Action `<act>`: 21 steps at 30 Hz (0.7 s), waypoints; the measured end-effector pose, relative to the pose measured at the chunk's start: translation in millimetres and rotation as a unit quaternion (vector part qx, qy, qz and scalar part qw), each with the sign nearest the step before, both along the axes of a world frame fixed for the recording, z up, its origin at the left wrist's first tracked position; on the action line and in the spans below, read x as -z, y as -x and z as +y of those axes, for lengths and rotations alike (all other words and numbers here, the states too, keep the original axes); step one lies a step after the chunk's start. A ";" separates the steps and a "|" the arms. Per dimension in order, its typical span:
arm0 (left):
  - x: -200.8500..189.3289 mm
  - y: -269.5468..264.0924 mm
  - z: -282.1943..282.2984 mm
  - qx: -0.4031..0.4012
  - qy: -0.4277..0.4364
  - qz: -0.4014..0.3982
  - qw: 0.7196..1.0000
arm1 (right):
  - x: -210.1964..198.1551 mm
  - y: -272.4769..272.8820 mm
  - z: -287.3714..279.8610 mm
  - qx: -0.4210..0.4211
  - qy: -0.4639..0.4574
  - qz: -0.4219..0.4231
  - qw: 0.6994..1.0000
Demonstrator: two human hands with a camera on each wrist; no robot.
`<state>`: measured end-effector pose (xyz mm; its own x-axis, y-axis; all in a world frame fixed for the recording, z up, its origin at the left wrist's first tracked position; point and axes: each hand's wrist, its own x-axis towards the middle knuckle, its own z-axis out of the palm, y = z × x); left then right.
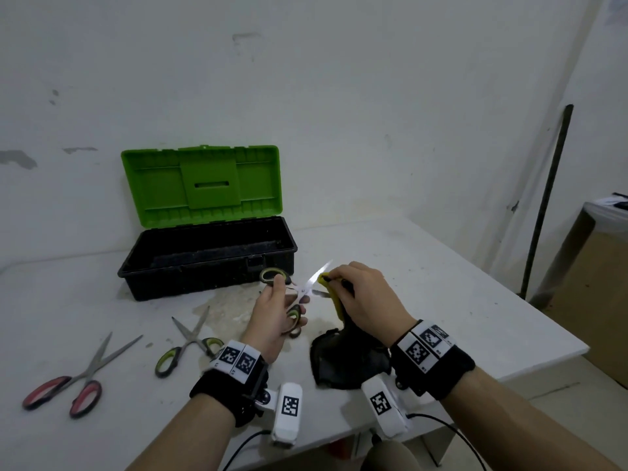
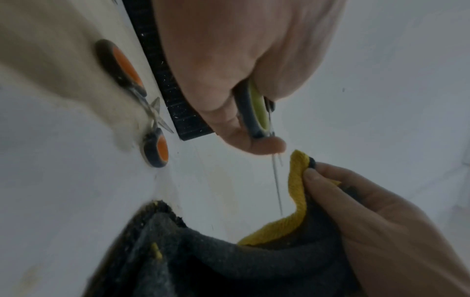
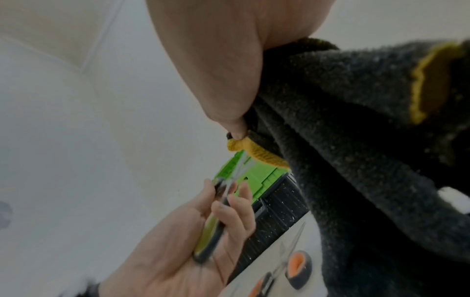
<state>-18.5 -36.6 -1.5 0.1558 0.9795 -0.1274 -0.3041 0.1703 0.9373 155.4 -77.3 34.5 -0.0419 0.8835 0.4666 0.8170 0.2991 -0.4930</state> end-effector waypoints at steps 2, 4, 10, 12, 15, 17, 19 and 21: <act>-1.3 3.2 -0.5 0.021 0.011 0.033 0.999 | -2.2 -4.4 3.8 0.002 -0.012 0.013 1.000; -3.0 4.9 -0.3 0.032 0.008 0.077 0.996 | -5.2 -7.4 5.3 0.005 -0.018 0.023 1.000; -8.3 10.9 0.0 0.095 0.006 0.002 0.995 | -10.4 -12.5 3.7 0.019 0.018 0.140 0.990; -7.1 12.6 3.4 0.090 -0.003 -0.025 0.996 | -10.8 -17.0 4.3 0.008 0.044 0.204 0.978; -9.0 13.8 4.8 0.071 -0.053 0.082 0.993 | -12.3 -23.8 3.3 -0.013 0.073 0.266 0.961; -7.3 16.5 5.8 0.061 -0.098 0.162 0.980 | -13.7 -27.7 1.8 -0.018 0.089 0.289 0.953; -5.4 18.7 5.5 0.049 -0.131 0.191 0.972 | -15.2 -31.1 0.6 -0.031 0.104 0.312 0.944; -5.0 18.8 4.6 0.037 -0.145 0.194 0.970 | -15.9 -32.9 -0.4 -0.049 0.115 0.326 0.937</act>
